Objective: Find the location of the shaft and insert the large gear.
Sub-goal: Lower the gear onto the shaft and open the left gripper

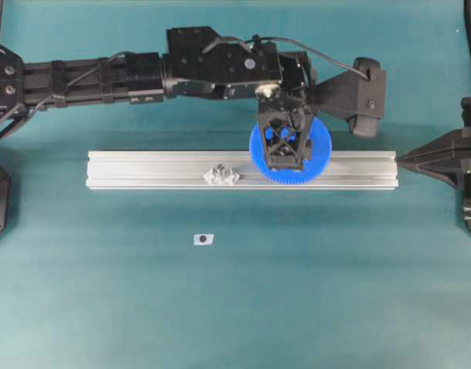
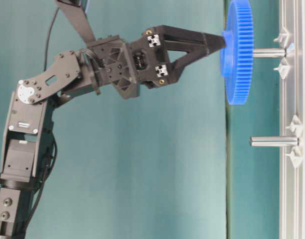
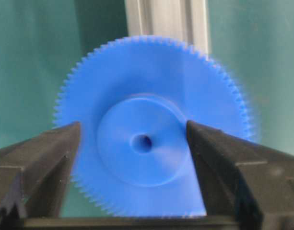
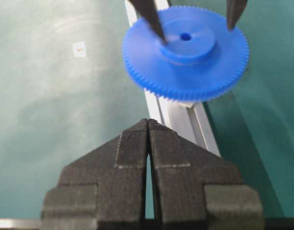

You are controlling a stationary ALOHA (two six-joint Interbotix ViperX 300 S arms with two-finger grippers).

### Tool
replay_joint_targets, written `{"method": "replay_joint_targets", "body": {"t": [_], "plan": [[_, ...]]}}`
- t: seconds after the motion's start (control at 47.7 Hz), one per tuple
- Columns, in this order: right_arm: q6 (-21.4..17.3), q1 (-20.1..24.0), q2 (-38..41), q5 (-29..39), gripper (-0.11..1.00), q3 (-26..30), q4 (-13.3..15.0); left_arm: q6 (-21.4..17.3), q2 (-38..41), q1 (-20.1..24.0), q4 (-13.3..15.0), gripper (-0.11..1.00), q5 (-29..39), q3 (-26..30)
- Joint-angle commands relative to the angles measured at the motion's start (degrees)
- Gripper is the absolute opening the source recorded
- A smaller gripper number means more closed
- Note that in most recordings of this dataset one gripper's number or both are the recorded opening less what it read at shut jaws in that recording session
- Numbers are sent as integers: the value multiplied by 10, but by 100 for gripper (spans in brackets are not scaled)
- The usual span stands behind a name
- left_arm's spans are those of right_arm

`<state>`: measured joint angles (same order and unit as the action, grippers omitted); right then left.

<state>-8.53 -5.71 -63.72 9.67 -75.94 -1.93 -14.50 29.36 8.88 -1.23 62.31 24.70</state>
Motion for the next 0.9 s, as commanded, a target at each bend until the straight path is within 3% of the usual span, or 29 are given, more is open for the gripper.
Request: {"method": "replay_joint_targets", "body": {"t": [0.0,0.608,0.88], "plan": [[-6,-2,3,-3,-1,6,0,-1,-31,2,-4,83,4,16],[-5,-2,3,-4,-1,6,0,0,-31,-4,-4,83,6,16],[-5,-2,3,-4,-1,6,1,27,-33,-7,-3,83,5,16]]}}
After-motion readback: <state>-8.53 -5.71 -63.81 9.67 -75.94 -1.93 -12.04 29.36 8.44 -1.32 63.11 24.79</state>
